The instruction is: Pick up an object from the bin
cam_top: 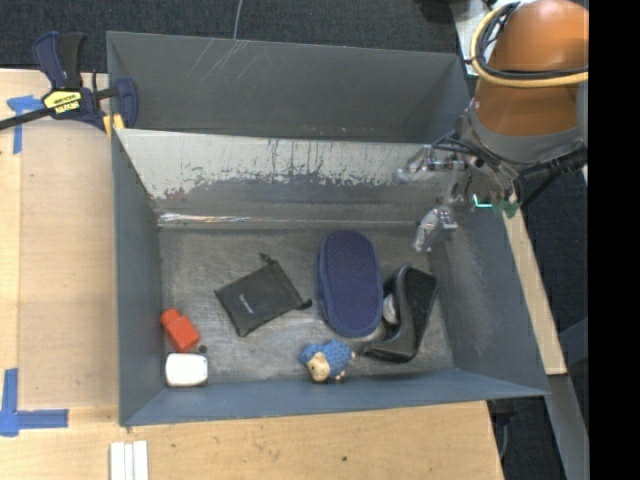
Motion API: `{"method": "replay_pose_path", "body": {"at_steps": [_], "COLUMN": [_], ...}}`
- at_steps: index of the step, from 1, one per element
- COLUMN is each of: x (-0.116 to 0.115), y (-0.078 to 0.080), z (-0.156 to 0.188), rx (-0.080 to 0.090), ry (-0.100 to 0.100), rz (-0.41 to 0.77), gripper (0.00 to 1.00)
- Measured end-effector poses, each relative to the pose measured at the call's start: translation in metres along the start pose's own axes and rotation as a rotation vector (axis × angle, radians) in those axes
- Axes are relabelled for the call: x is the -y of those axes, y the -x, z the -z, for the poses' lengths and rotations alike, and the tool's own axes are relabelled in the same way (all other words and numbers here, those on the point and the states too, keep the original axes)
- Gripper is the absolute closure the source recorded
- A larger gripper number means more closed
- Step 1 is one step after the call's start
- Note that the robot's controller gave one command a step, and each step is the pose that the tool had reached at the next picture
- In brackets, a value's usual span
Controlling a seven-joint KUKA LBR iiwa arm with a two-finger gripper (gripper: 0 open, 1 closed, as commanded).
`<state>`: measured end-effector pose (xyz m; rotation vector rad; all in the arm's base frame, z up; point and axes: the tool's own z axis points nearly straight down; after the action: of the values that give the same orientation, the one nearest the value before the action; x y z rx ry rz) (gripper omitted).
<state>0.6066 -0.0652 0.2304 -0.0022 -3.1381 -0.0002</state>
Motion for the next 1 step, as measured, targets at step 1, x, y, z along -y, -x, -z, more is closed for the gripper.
{"method": "replay_pose_path", "body": {"at_steps": [1], "x": [-0.0211], "y": [0.0041], "z": [-0.1008], "rx": [0.003], "ry": [0.001], "rz": [0.631], "gripper": [0.0]}}
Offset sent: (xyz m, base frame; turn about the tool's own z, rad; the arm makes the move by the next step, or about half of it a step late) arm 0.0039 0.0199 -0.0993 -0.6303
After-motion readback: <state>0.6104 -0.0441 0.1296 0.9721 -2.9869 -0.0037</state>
